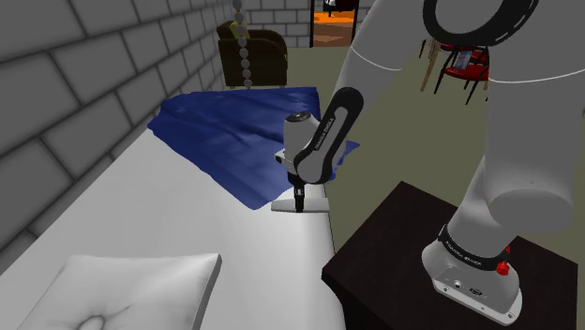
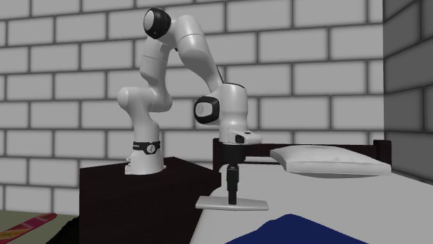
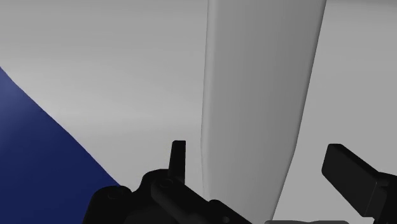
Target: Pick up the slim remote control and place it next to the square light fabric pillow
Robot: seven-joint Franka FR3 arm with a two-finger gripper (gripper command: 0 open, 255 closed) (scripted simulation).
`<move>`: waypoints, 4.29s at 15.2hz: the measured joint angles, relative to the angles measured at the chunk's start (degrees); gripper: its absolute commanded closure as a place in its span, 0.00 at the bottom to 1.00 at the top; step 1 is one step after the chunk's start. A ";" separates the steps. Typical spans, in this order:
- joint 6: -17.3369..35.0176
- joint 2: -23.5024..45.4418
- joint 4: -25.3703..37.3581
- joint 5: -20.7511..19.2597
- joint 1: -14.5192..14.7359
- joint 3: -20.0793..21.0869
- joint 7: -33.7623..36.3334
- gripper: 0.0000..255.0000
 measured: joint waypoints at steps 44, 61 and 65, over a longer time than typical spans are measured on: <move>-14.34 -15.26 -0.85 2.10 -0.78 1.06 -1.81 1.00; -26.91 -23.08 3.89 3.03 -0.06 1.93 -1.10 1.00; -28.05 -17.76 10.27 2.45 1.78 3.81 2.95 1.00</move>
